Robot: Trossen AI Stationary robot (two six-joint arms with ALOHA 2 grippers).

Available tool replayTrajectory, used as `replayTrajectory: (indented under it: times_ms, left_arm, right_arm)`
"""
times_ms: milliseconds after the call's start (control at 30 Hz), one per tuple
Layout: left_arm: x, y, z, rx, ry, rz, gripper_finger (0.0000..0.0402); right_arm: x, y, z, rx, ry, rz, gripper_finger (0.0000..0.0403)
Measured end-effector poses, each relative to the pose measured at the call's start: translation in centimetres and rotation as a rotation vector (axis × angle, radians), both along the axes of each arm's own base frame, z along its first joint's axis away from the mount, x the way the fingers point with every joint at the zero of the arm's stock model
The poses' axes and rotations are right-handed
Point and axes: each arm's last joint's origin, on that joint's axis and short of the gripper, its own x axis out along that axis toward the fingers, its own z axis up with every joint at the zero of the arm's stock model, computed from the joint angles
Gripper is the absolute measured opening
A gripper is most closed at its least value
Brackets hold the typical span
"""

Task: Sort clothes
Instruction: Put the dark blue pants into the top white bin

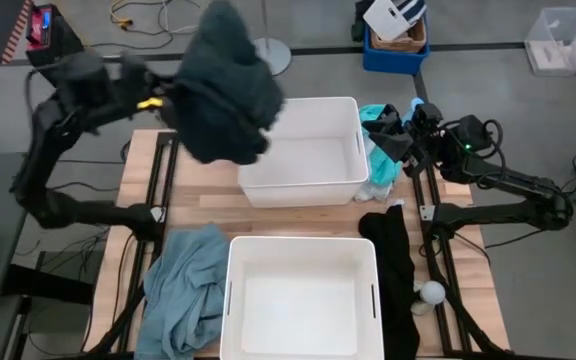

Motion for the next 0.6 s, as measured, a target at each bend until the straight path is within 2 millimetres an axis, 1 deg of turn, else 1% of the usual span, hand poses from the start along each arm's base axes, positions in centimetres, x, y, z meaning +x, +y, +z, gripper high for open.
replayTrajectory:
  times_ms: [133, 267, 333, 467, 533, 600]
  left_arm:
    - [5.1, 1.5, -0.8, -0.007, 0.08, -0.092, 0.0066]
    - [9.9, 2.2, -2.0, 0.019, 0.114, -0.159, 0.0064]
    - [11.9, 2.6, -2.7, 0.037, 0.133, -0.162, 0.0064]
    - [16.1, 3.1, -4.9, 0.029, 0.179, -0.186, 0.0064]
    - [17.9, 3.2, -6.0, 0.03, 0.21, -0.197, 0.0064]
    - [19.1, 3.4, -7.2, 0.015, 0.257, -0.189, 0.0064]
  right_arm:
    - [-0.3, 0.1, 0.9, -0.011, -0.026, 0.0, 0.0189]
    - [-0.8, 0.3, 2.0, -0.025, -0.061, -0.001, 0.0189]
    - [-0.9, 0.3, 2.4, -0.027, -0.067, 0.0, 0.0189]
    - [-1.1, 0.5, 3.0, -0.033, -0.083, 0.002, 0.0189]
    - [-1.1, 0.6, 3.0, -0.035, -0.086, 0.011, 0.0189]
    - [-1.0, 0.7, 3.0, -0.037, -0.082, 0.016, 0.0189]
